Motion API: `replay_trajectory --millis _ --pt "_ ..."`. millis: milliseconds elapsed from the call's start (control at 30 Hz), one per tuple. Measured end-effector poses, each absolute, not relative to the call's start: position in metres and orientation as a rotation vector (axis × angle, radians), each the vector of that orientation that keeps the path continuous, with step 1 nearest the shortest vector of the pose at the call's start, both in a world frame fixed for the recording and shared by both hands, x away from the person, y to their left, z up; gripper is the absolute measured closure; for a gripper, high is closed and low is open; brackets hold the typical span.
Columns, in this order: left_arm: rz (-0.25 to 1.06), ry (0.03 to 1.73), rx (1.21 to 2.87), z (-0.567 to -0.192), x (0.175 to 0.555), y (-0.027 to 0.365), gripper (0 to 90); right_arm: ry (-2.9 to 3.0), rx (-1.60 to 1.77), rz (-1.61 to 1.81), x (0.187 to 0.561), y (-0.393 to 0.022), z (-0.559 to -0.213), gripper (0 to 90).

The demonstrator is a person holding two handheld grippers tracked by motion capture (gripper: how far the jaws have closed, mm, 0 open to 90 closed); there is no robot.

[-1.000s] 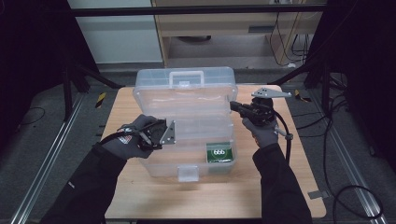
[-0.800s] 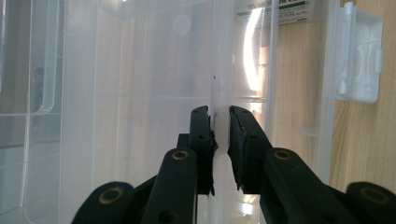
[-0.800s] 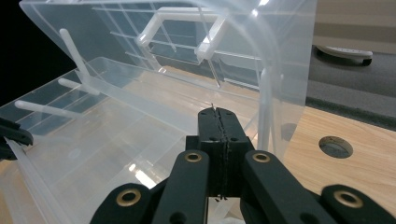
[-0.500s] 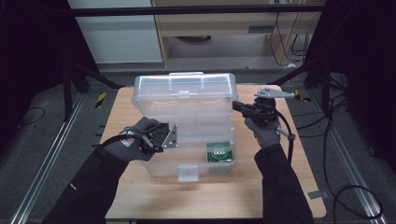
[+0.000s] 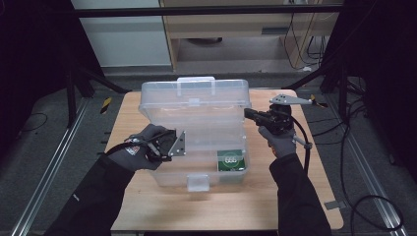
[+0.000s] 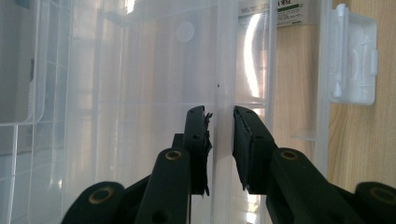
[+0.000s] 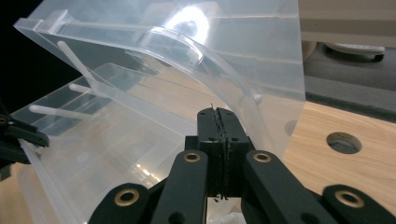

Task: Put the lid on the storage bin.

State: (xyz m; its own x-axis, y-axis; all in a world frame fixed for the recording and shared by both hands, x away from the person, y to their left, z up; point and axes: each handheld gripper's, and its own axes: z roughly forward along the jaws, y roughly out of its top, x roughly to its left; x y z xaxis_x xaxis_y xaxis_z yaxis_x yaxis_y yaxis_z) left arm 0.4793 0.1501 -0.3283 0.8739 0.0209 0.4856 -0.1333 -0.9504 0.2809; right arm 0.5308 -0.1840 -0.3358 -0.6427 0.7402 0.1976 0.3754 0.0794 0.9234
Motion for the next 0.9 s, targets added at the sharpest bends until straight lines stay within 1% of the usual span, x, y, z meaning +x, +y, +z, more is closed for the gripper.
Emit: replay_trajectory --millis 300,433,567,733,900 --pt "0.704 -0.080 2.722 -0.330 0.480 0.149 71.9 2.051 1.115 1.592 0.528 -0.189 -0.339 89.8" --pt "0.684 -0.075 2.678 -0.329 0.480 0.149 71.4 2.055 1.113 1.600 0.526 -0.190 -0.340 89.8" --pt "0.670 -0.067 2.651 -0.329 0.480 0.147 68.7 2.070 1.108 1.596 0.523 -0.191 -0.341 89.8" --pt "0.611 -0.020 2.554 -0.330 0.480 0.146 64.7 2.077 1.095 1.594 0.521 -0.189 -0.339 90.0" --pt "0.567 -0.003 2.493 -0.335 0.481 0.144 61.0 2.082 1.094 1.590 0.520 -0.189 -0.339 90.0"
